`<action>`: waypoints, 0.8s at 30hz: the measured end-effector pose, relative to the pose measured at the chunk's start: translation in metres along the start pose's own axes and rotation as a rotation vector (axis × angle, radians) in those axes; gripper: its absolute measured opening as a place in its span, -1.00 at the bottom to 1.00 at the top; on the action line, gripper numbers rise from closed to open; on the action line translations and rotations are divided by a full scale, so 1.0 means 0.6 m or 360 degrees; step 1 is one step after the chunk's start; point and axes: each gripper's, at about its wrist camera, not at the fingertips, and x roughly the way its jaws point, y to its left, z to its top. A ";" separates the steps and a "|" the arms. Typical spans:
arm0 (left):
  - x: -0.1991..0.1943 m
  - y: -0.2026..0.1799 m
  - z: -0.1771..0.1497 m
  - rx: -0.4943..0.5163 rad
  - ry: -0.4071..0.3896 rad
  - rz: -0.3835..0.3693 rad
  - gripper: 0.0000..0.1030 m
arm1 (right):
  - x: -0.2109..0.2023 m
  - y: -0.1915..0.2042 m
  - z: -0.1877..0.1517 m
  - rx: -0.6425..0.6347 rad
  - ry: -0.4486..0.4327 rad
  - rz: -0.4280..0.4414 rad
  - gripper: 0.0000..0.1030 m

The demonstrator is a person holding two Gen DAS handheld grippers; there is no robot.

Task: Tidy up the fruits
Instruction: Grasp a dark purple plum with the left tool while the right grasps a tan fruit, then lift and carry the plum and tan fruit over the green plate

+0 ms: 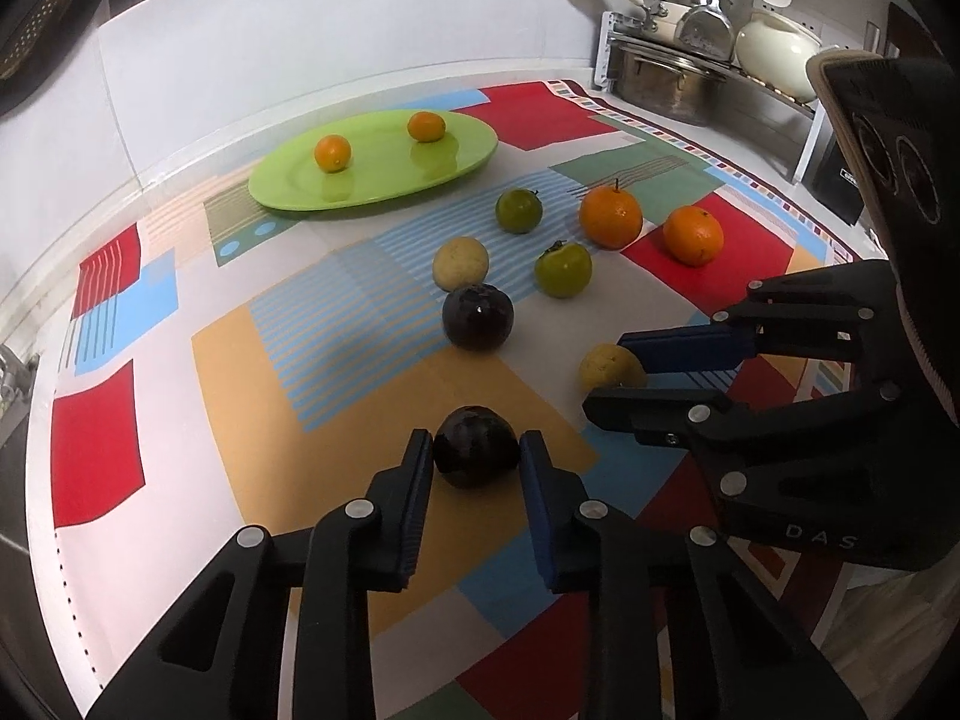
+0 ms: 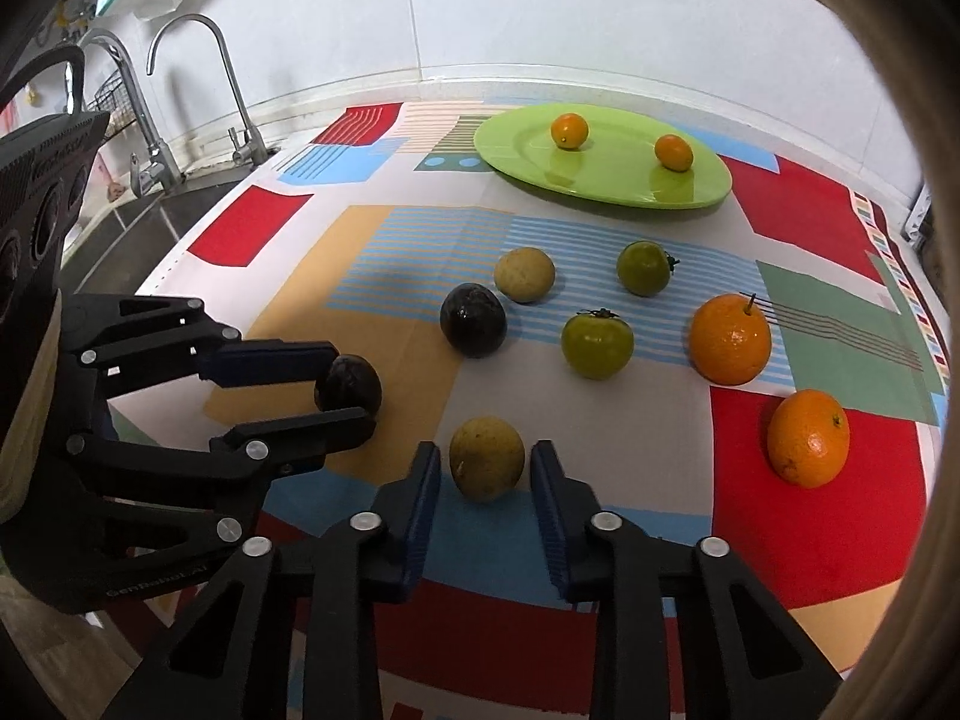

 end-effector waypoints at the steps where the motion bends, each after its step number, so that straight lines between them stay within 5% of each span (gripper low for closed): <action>1: 0.000 0.001 0.001 -0.0009 0.0000 0.0002 -0.42 | 0.001 -0.001 0.001 -0.0001 -0.0001 0.0004 -0.48; 24: -0.078 -0.016 0.071 -0.0185 -0.0182 0.0208 -0.42 | -0.080 -0.026 0.033 0.0010 -0.0193 0.0011 -0.49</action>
